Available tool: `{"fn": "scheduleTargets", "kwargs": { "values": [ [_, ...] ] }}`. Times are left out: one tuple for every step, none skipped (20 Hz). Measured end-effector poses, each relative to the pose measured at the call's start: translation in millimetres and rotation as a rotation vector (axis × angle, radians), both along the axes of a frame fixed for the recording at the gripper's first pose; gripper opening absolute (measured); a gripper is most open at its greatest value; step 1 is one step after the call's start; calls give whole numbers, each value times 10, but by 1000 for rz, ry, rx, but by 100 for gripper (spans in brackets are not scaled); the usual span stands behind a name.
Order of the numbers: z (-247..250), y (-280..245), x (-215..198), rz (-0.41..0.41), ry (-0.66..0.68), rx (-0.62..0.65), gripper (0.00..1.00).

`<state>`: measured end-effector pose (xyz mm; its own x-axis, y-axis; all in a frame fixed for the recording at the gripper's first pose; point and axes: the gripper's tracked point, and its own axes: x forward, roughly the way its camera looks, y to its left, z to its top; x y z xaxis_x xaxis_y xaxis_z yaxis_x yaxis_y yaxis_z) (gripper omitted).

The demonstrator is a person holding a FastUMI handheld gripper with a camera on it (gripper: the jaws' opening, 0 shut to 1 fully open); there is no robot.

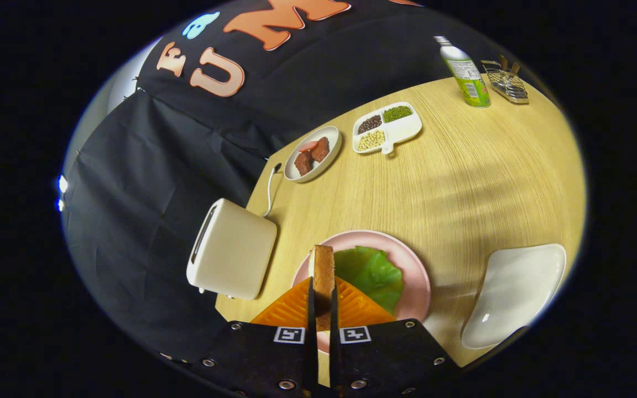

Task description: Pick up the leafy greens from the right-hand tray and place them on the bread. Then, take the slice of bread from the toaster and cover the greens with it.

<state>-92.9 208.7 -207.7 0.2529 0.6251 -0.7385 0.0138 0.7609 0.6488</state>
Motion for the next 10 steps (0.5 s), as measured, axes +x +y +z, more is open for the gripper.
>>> {"fn": "scheduleTargets", "kwargs": {
  "values": [
    [-58, -43, 7, 4, -5, -23, 9],
    [-78, -62, 9, 7, -10, -27, 9],
    [-71, -54, -5, 13, -19, -23, 9],
    [-83, -64, 0, 20, -35, -32, 9],
    [-124, -82, -3, 37, -55, -55, 10],
    [-177, -103, -21, 56, -71, -86, 13],
    [-197, -132, -15, 69, -92, -109, 16],
    [-191, -154, 4, 73, -111, -122, 21],
    [-168, -159, 33, 68, -139, -137, 23],
    [-167, -198, 106, 67, -182, -166, 29]
  ]
}}
